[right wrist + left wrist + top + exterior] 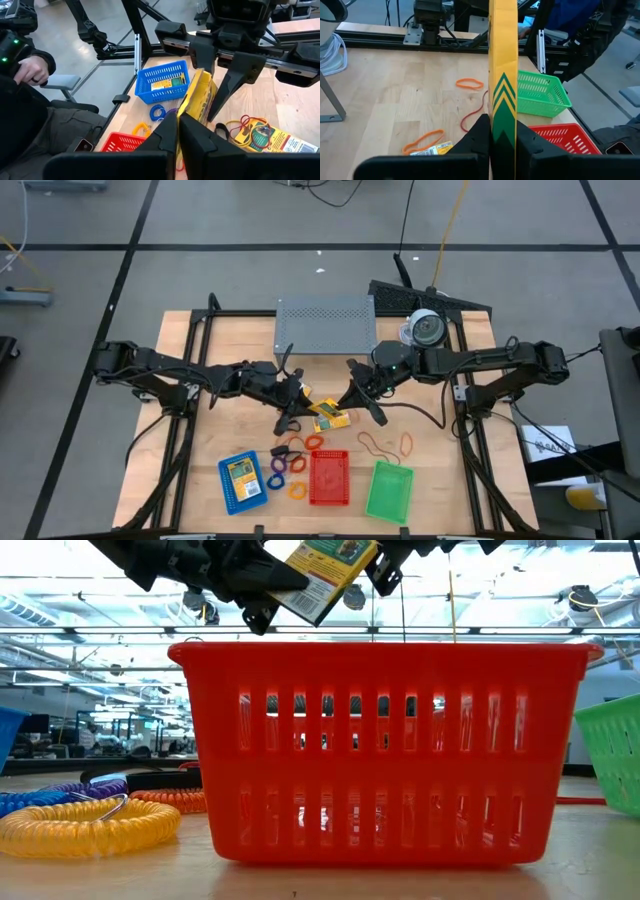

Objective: Pick & Place Office Desk Supplies
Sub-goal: Put the crayon box into the blue bin

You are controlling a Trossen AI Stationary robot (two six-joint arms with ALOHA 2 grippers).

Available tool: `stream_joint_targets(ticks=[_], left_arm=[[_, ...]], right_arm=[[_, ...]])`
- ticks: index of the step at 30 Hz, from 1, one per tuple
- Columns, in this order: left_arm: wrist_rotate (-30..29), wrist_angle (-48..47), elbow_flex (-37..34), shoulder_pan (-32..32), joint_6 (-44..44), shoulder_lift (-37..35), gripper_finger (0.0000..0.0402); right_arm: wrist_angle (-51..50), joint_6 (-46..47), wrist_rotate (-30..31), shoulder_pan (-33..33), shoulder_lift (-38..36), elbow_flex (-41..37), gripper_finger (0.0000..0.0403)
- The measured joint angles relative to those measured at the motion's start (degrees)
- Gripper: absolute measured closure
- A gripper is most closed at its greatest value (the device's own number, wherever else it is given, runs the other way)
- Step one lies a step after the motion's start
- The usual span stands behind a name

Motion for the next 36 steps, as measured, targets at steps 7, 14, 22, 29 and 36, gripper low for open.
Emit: stream_joint_targets(ticks=[7, 14, 22, 29, 36], left_arm=[[0.0, 0.0, 0.0, 0.0, -0.1, 0.0, 0.0368], [-0.2, -1.6, 0.0, 0.0, -0.4, 0.0, 0.0368], [-2.5, -9.4, 0.0, -0.8, -1.3, -2.9, 0.0368], [-10.2, -22.3, 0.0, -3.9, -6.3, -13.3, 0.0368], [-19.7, -35.0, 0.0, -9.4, -23.4, -21.1, 0.0368]], right_arm=[[0.1, 0.0, 0.0, 0.0, 0.0, 0.0, 0.0337], [5.3, 2.6, 0.0, 0.0, 0.0, 0.0, 0.0268], [6.4, 3.6, 0.2, -0.1, -1.6, 0.0, 0.0231], [5.5, 2.7, 4.1, -0.1, -3.9, 0.1, 0.0235], [1.5, -0.6, 14.1, 0.0, -5.0, 0.0, 0.0243]])
